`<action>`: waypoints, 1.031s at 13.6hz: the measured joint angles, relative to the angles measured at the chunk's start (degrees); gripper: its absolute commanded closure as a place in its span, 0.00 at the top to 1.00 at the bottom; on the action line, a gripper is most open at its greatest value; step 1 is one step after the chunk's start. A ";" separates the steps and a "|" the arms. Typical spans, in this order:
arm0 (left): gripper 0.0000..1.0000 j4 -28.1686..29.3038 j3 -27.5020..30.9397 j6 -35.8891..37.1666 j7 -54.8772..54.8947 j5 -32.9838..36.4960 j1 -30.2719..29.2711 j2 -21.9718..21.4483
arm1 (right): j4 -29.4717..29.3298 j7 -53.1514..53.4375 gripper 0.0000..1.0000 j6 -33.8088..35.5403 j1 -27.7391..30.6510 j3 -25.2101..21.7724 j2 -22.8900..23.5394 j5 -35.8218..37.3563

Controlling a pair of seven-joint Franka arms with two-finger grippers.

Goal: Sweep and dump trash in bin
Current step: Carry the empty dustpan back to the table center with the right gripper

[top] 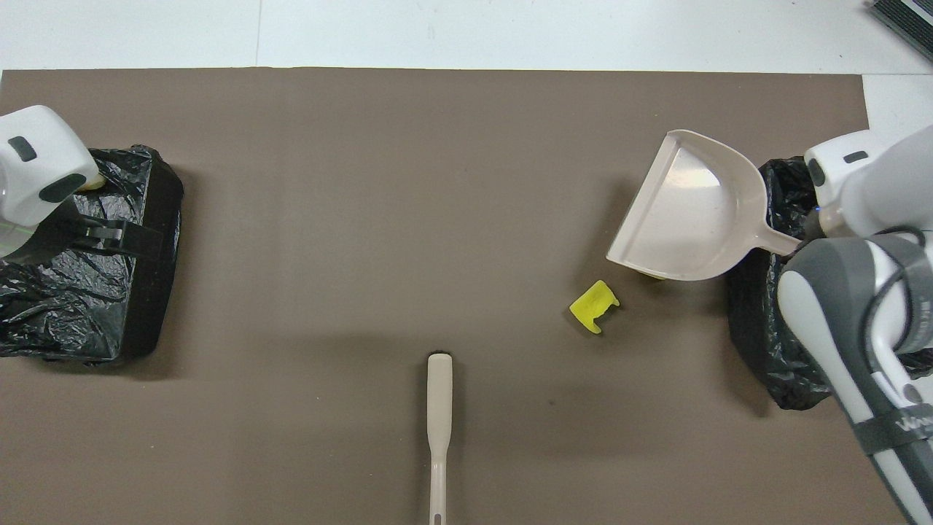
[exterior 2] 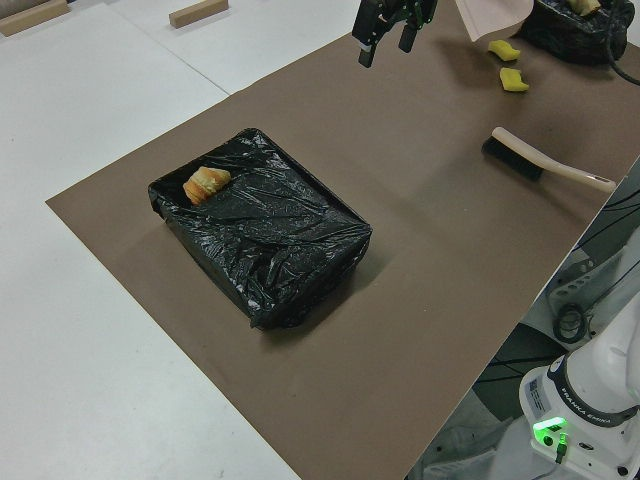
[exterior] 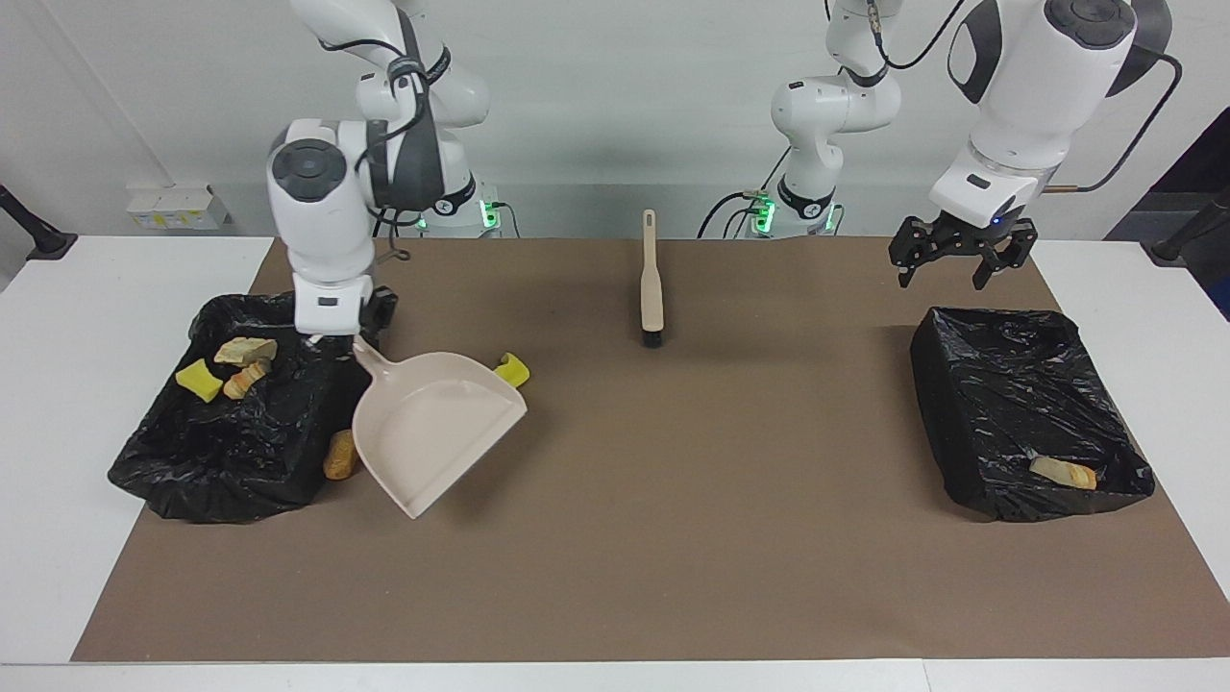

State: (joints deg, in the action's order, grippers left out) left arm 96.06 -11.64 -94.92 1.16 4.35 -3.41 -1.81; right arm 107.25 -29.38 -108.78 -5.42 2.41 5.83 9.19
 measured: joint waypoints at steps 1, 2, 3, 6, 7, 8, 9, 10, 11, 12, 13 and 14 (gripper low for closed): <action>1.00 0.02 0.06 0.00 0.00 0.00 -0.04 -0.04 | 0.00 6.92 0.00 -0.04 -1.69 0.02 0.36 -1.80; 1.00 0.05 0.12 0.00 0.00 0.00 -0.07 -0.07 | -0.04 13.58 0.00 -0.18 -3.24 0.03 0.92 -3.49; 1.00 0.07 0.19 0.00 0.00 0.00 -0.10 -0.09 | -0.18 19.52 0.00 -0.39 -4.78 0.03 1.69 -4.75; 1.00 0.17 0.36 0.00 0.00 0.00 -0.13 -0.22 | -1.72 36.72 0.00 -2.92 -10.42 0.05 5.05 -9.43; 1.00 0.19 0.37 0.00 0.00 0.00 -0.13 -0.25 | -2.51 40.34 0.00 -3.62 -12.03 0.06 6.13 -10.49; 1.00 0.20 0.37 0.00 0.00 0.00 -0.13 -0.26 | -3.65 43.27 0.00 -4.17 -13.64 0.06 7.39 -11.12; 1.00 0.21 0.37 0.00 0.00 0.00 -0.13 -0.27 | -5.21 46.39 0.00 -4.44 -15.29 0.05 8.92 -11.38; 1.00 0.22 0.37 0.00 0.00 0.00 -0.13 -0.27 | -7.11 49.77 0.00 -4.46 -16.90 0.06 10.79 -11.41; 1.00 0.22 0.37 0.00 0.00 0.00 -0.13 -0.28 | -9.41 52.83 0.00 -4.46 -18.50 0.06 13.00 -11.41; 1.00 0.23 0.37 0.00 0.00 0.00 -0.13 -0.28 | -12.26 55.23 0.00 -4.46 -20.08 0.06 15.61 -11.41; 1.00 0.23 0.37 0.00 0.00 0.00 -0.13 -0.28 | -15.25 57.12 0.00 -4.48 -21.37 0.06 18.29 -11.41; 1.00 0.23 0.38 0.00 0.00 0.00 -0.13 -0.28 | -18.48 59.20 0.00 -4.48 -22.40 0.06 21.11 -11.41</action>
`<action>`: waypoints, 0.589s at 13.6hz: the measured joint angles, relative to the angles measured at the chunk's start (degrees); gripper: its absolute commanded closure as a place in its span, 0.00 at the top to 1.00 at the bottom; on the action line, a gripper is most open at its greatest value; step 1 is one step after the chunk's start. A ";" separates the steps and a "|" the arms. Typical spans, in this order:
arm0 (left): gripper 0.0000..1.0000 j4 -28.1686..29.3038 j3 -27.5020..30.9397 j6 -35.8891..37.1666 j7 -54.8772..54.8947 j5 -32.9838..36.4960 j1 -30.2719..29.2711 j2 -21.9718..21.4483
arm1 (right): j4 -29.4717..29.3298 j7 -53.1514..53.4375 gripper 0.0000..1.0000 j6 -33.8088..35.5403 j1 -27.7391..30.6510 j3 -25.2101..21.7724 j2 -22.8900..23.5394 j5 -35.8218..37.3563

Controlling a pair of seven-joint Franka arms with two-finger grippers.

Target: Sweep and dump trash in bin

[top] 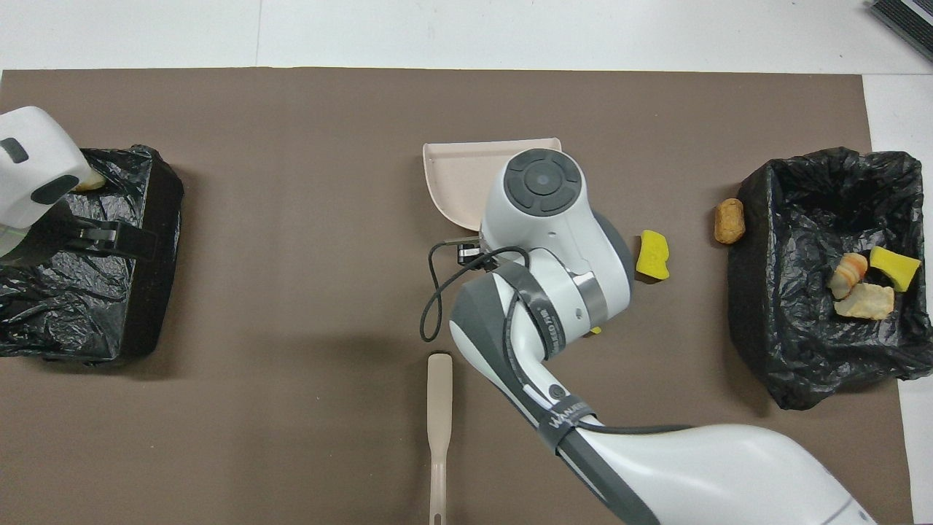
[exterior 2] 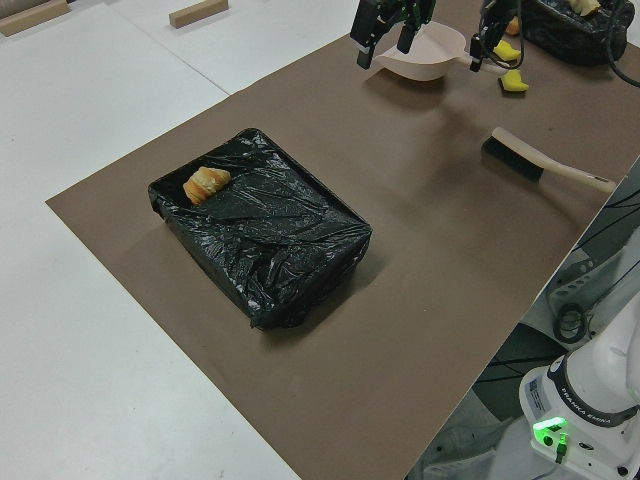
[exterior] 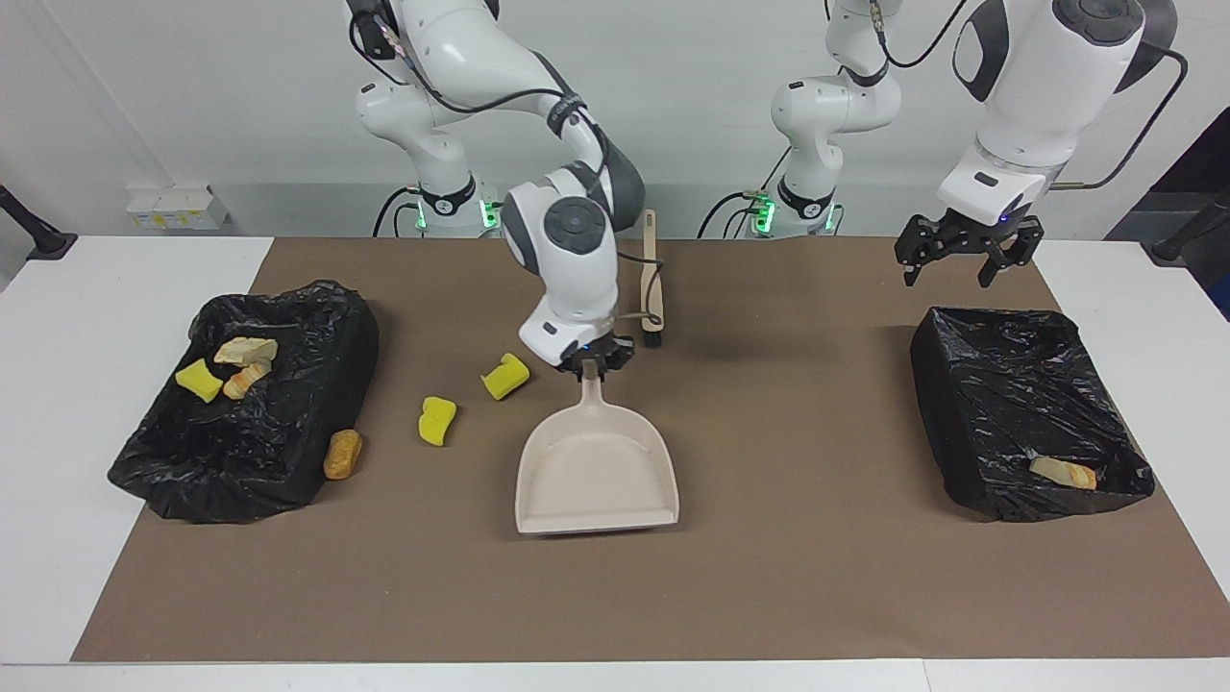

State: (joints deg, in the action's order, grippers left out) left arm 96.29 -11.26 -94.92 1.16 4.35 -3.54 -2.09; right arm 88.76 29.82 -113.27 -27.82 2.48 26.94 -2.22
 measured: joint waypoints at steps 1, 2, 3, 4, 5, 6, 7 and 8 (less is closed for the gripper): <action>1.00 0.00 0.01 0.00 0.00 0.00 0.00 0.00 | -3.15 2.05 0.00 0.00 -0.73 0.05 2.71 -0.11; 1.00 0.00 0.01 0.00 0.00 0.00 0.00 0.00 | -5.72 3.53 0.00 -0.05 -1.29 0.17 5.06 -0.31; 1.00 0.00 0.02 -0.01 0.00 0.00 0.00 0.00 | -7.52 4.28 0.00 -0.41 -1.69 0.38 7.08 -0.56; 1.00 0.00 0.02 -0.06 0.00 0.00 0.00 0.00 | -8.63 4.64 0.00 -1.21 -2.06 0.58 8.83 -0.80; 1.00 0.00 0.03 -0.28 0.00 0.00 0.00 0.00 | -9.17 4.82 0.40 -2.34 -2.37 0.65 9.84 -0.84; 1.00 0.01 0.06 -0.79 0.00 0.00 -0.01 0.00 | -9.42 4.86 0.99 -3.08 -2.57 0.65 10.32 -0.85; 1.00 0.02 0.09 -1.24 0.00 0.00 -0.02 0.00 | -9.50 4.85 1.00 -3.18 -2.63 0.67 10.46 -0.79; 1.00 0.03 0.10 -1.55 0.00 -0.08 -0.02 0.00 | -9.50 4.79 1.00 -3.20 -2.82 0.69 10.44 -0.75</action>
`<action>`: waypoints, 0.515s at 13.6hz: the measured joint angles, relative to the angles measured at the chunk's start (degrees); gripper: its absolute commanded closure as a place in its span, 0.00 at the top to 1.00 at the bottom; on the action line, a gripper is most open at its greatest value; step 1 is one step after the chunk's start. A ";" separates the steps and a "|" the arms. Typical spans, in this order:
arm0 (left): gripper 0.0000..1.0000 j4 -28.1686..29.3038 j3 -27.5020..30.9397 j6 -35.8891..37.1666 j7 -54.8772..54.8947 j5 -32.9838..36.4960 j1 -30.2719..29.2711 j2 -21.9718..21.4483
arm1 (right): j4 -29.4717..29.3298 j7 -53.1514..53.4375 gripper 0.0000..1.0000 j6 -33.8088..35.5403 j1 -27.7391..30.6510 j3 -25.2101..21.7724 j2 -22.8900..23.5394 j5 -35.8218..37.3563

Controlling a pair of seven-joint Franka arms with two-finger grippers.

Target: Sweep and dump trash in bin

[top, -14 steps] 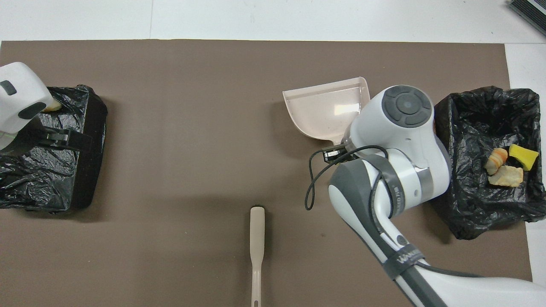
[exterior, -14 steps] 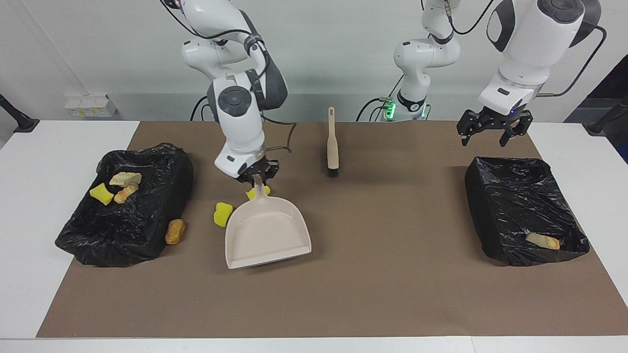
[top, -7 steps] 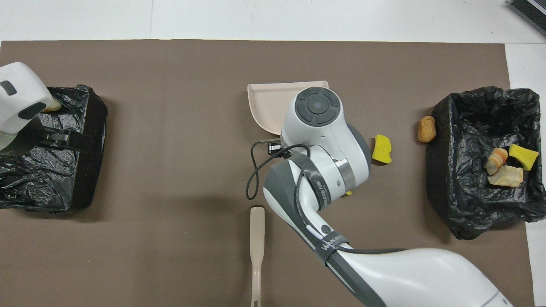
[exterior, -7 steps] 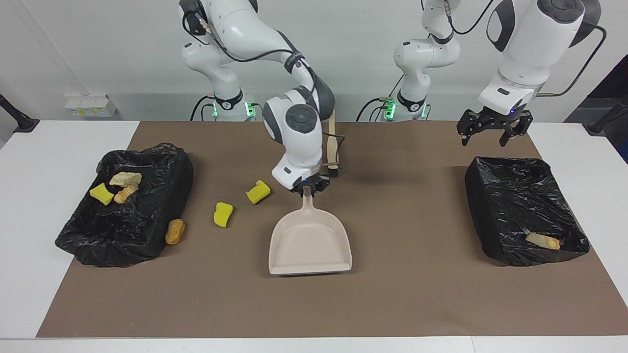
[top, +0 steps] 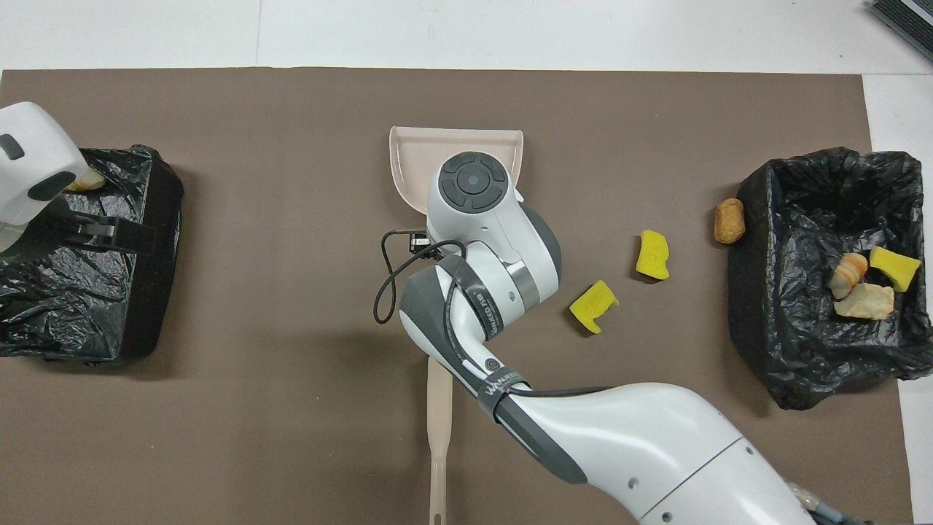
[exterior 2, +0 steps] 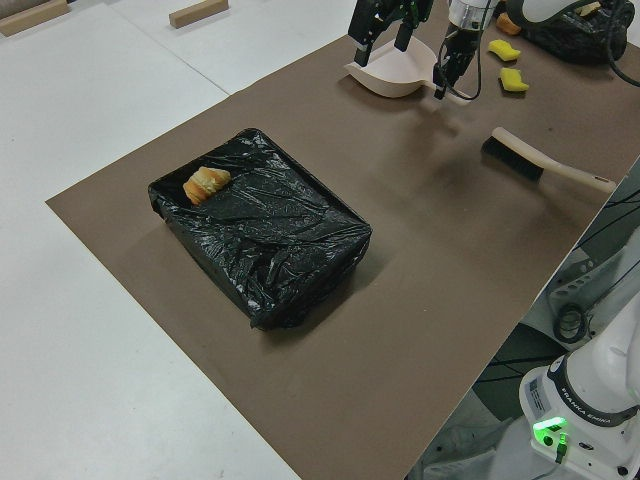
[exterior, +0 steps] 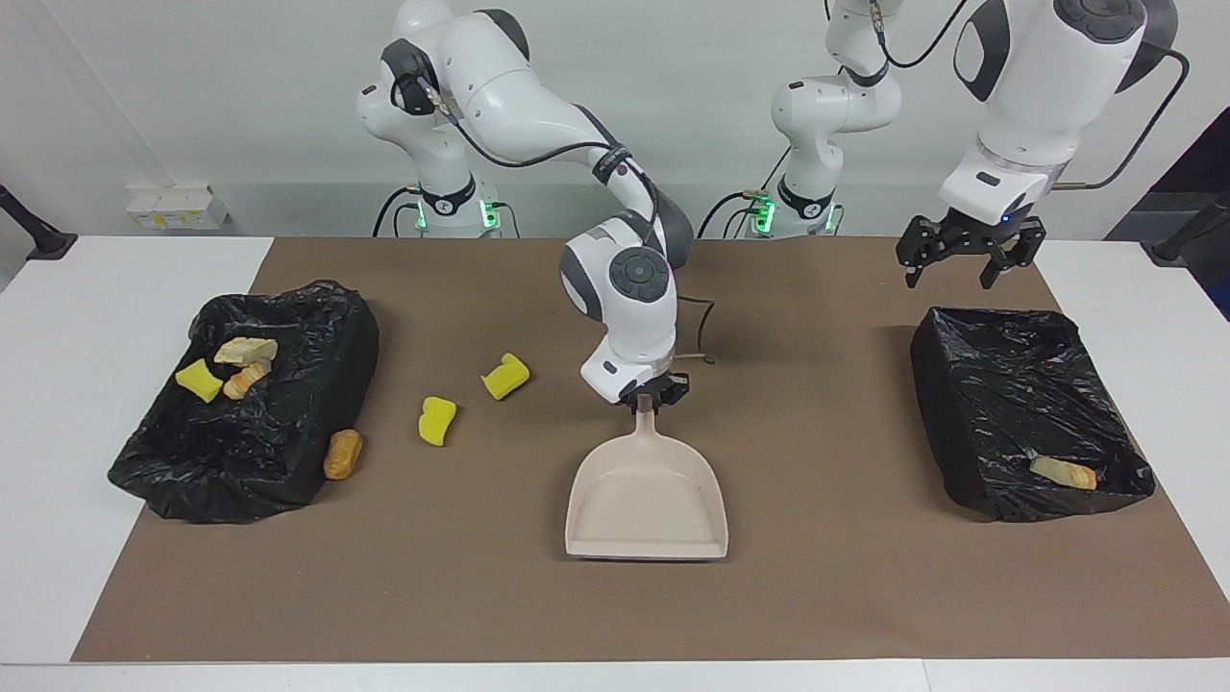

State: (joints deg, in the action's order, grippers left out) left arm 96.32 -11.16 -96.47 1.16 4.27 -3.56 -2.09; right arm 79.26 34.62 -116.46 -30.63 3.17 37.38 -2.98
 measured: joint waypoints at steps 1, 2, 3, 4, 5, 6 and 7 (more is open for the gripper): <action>1.00 0.01 0.00 -0.28 0.00 -0.20 -0.01 0.00 | 0.01 -0.01 1.00 0.00 -0.24 0.01 -0.08 0.00; 1.00 0.03 0.02 -0.75 0.00 -0.56 -0.03 0.00 | 0.04 -0.01 1.00 0.10 -0.40 0.01 -0.45 -0.01; 1.00 0.08 0.06 -1.95 0.00 -0.96 -0.08 0.01 | 0.11 -0.04 1.00 0.86 -0.44 0.01 -1.30 -0.01; 1.00 0.16 0.08 -3.76 -0.01 -1.36 -0.14 0.09 | 0.13 -0.06 1.00 2.37 -0.43 0.01 -2.33 -0.02; 1.00 0.23 0.09 -5.82 -0.06 -1.93 -0.16 0.34 | 0.15 -0.07 1.00 4.36 -0.42 0.01 -3.43 -0.02; 1.00 0.24 0.09 -7.72 -0.14 -2.60 -0.16 0.79 | 0.29 -0.07 1.00 6.43 -0.43 0.01 -4.63 -0.02; 1.00 0.19 0.09 -9.36 -0.23 -3.32 -0.16 1.45 | 0.79 -0.09 1.00 8.23 -0.45 0.01 -6.04 -0.02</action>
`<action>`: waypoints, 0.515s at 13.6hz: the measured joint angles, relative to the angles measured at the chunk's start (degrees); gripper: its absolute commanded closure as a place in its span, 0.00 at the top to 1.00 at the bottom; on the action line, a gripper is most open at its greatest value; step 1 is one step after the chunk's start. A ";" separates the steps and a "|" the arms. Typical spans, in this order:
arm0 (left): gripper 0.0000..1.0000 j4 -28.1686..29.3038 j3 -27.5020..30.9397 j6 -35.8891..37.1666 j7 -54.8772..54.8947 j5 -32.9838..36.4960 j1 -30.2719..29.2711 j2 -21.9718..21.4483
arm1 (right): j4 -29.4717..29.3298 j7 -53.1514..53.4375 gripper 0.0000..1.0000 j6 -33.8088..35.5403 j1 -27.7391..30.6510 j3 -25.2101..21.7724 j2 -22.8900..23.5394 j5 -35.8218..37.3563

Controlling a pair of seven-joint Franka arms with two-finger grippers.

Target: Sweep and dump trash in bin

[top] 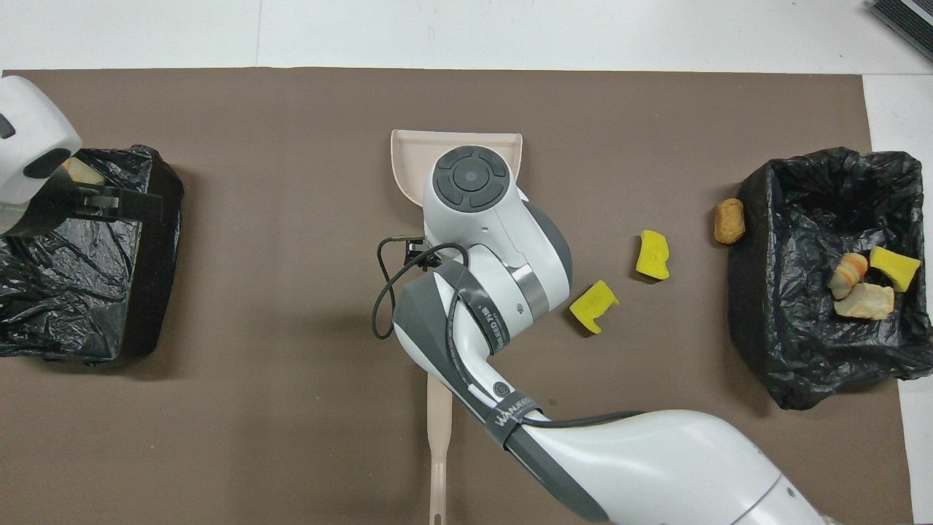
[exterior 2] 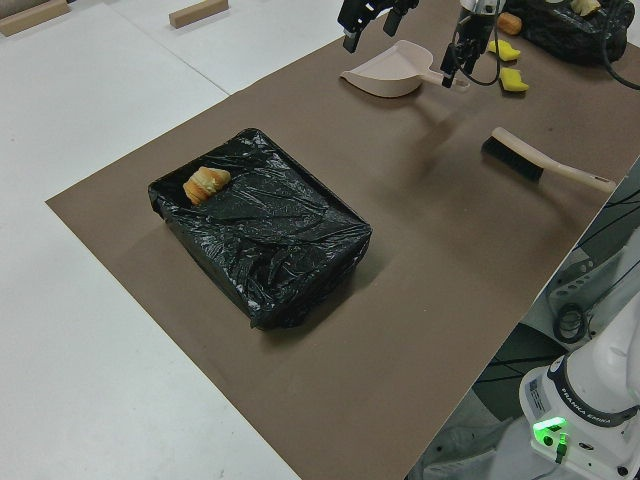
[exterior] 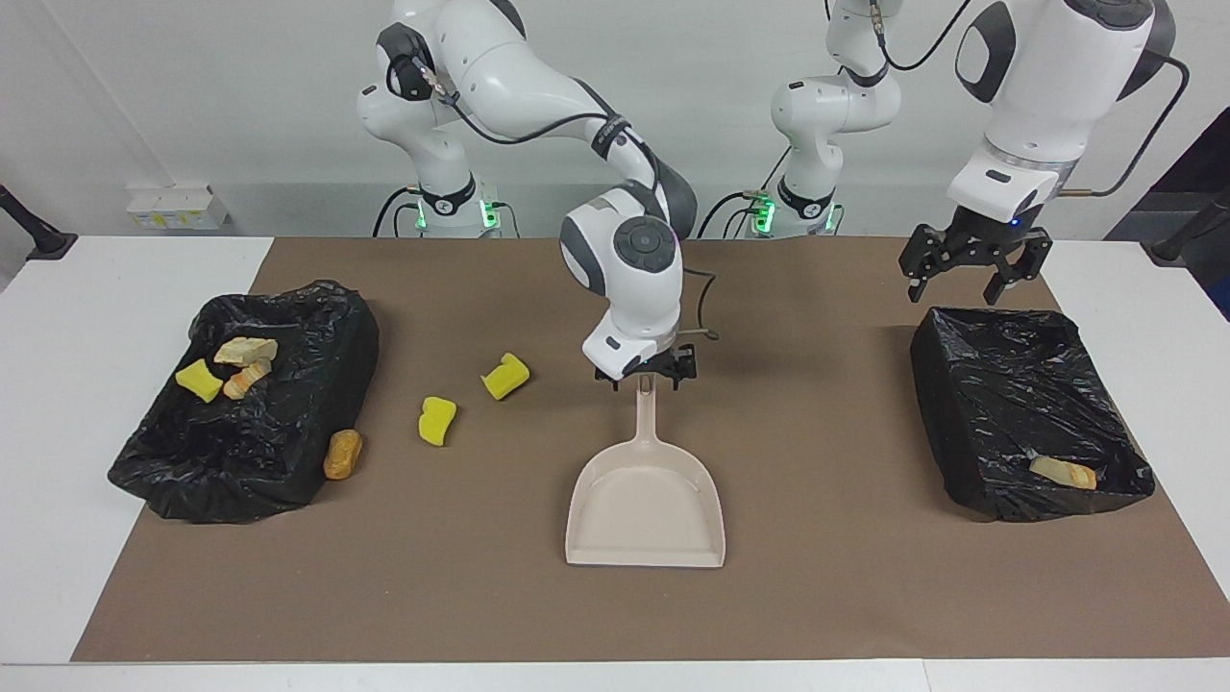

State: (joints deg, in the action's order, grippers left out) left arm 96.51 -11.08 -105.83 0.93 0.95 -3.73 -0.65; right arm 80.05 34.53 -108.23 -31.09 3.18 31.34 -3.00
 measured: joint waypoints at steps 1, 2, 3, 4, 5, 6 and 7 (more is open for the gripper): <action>1.00 -0.25 -0.02 -1.06 -0.23 -0.49 0.00 0.90 | 1.45 -0.13 1.00 0.91 -0.07 0.03 -1.85 -0.02; 1.00 -0.64 -0.13 -1.88 -1.34 -0.68 0.02 2.10 | 3.84 -0.39 1.00 1.04 -0.19 0.08 -4.13 -0.02; 1.00 -1.37 -0.32 -3.01 -3.34 -0.70 0.16 3.64 | 6.62 -0.84 1.00 1.08 -0.33 0.13 -6.63 -0.02; 1.00 -2.61 -0.55 -4.11 -5.35 -0.70 0.52 5.39 | 9.48 -1.27 1.00 1.17 -0.46 0.16 -9.30 -0.02; 1.00 -3.99 -0.82 -4.69 -6.88 -0.70 1.14 7.08 | 12.36 -1.36 1.00 1.24 -0.61 0.16 -12.07 -0.02; 1.00 -5.15 -0.93 -4.81 -7.90 -0.70 1.93 8.35 | 15.39 -1.36 1.00 1.30 -0.79 0.16 -14.94 -0.03; 1.00 -5.92 -1.04 -4.81 -8.55 -0.70 2.54 9.10 | 18.54 -1.36 1.00 1.33 -0.92 0.21 -17.84 -0.03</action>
State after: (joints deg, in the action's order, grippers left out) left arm 90.59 -12.12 -110.64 -7.62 0.25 -1.19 8.45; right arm 98.59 33.16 -106.90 -32.01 3.39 13.51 -3.03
